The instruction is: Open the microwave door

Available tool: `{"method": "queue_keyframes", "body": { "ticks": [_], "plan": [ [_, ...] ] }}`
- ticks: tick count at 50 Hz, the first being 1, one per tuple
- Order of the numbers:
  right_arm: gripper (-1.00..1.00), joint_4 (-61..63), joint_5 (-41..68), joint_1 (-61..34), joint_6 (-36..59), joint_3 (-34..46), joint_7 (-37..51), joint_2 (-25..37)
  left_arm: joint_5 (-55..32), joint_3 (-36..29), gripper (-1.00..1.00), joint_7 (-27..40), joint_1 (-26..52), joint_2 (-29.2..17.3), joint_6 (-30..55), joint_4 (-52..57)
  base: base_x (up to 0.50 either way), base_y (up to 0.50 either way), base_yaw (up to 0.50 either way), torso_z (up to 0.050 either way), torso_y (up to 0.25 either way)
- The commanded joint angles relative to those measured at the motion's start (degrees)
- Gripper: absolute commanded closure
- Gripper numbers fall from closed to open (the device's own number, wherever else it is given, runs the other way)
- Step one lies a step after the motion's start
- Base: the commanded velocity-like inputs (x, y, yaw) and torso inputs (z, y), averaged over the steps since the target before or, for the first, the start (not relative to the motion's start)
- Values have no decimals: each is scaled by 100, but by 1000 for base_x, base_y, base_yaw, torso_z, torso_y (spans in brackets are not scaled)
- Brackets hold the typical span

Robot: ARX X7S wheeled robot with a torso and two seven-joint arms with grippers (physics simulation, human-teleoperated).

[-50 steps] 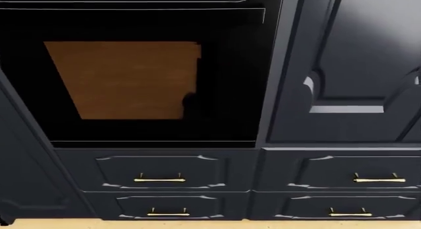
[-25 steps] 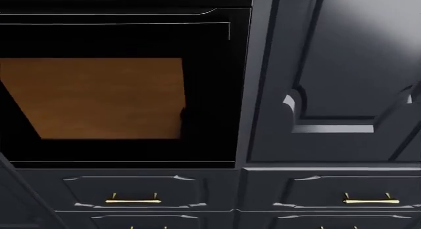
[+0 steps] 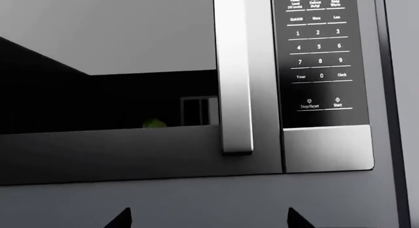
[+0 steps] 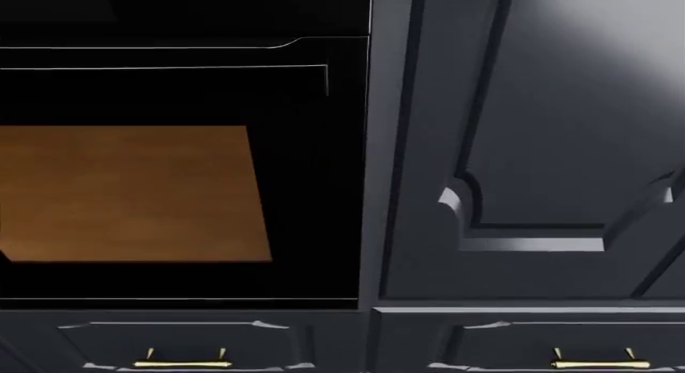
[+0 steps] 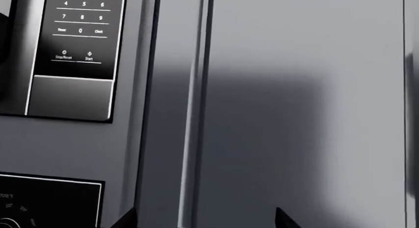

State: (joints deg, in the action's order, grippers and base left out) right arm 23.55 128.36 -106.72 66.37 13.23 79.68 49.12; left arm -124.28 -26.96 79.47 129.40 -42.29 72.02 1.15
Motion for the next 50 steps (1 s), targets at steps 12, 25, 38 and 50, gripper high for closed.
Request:
{"method": "queue_keyframes", "body": {
  "ticks": [12, 25, 38, 50],
  "plan": [
    [-100, 343, 13, 482, -296, -137, -61, 200, 6756, 2253, -100, -4057, 559, 2558, 1731, -1339, 0, 0, 0, 0, 0],
    [-100, 289, -622, 883, -126, -236, -553, 11, 12438, 2689, -100, -7961, 559, 4042, -502, -3875, 0, 0, 0, 0, 0],
    [-100, 287, -977, 1173, -19, -295, -868, 2, 12509, 2520, -100, -7756, 559, 4222, -2458, -6646, 0, 0, 0, 0, 0],
    [-100, 450, -1016, 1500, -116, -512, -983, 160, 10549, 710, -100, -7367, 559, 4228, -3107, -7353, 0, 0, 0, 0, 0]
  ]
}}
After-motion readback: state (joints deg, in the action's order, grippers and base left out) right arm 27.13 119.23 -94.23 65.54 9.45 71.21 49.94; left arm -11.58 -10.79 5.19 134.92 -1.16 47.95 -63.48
